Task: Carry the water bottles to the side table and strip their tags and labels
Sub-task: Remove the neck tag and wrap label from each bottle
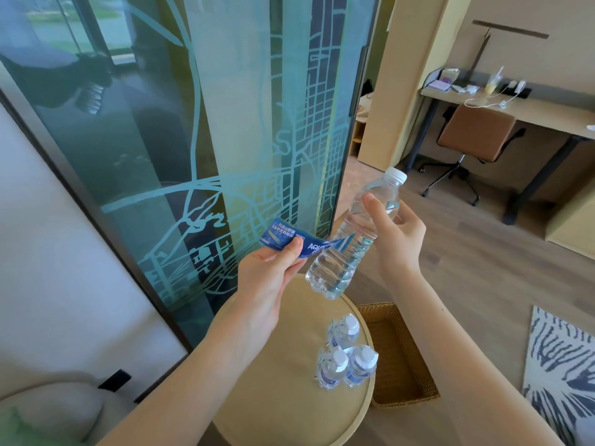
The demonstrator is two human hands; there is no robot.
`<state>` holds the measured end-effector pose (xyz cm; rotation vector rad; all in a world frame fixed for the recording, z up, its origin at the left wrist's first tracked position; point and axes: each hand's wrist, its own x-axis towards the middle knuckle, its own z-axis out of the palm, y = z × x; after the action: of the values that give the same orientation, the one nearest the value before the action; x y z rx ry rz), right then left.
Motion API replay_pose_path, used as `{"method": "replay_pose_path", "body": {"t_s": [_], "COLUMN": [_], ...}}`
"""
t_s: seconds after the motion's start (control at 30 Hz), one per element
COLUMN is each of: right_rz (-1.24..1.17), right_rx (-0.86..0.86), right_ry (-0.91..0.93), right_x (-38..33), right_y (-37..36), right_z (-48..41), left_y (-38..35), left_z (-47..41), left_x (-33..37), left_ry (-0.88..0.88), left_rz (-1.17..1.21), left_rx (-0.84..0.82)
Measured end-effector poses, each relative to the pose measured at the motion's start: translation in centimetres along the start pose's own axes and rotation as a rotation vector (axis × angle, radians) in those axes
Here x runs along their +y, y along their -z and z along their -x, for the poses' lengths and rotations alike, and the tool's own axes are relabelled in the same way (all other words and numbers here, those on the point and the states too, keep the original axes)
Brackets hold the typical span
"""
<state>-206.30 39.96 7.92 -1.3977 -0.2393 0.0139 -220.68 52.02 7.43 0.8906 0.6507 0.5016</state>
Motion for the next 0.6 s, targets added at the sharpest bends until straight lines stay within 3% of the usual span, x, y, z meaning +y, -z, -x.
{"method": "replay_pose_path", "body": {"t_s": [0.3,0.43,0.6], "right_rz": [0.003,0.042,0.088], "right_rx": [0.073,0.056,-0.052], "right_ry": [0.022,0.092,0.148], "right_x": [0.4,-0.4,-0.2], "right_y": [0.6,1.5,1.3], "right_z": [-0.2,-0.6,0.6], "left_y": [1.5,2.6,4.3], "left_z": [-0.4,-0.8,-1.8], "left_x": [0.4,0.5,-1.1], "left_ry": [-0.048,-0.126,-0.185], "left_rz": [-0.030,-0.284,-0.545], "left_rx": [0.027,0.033,-0.145]}}
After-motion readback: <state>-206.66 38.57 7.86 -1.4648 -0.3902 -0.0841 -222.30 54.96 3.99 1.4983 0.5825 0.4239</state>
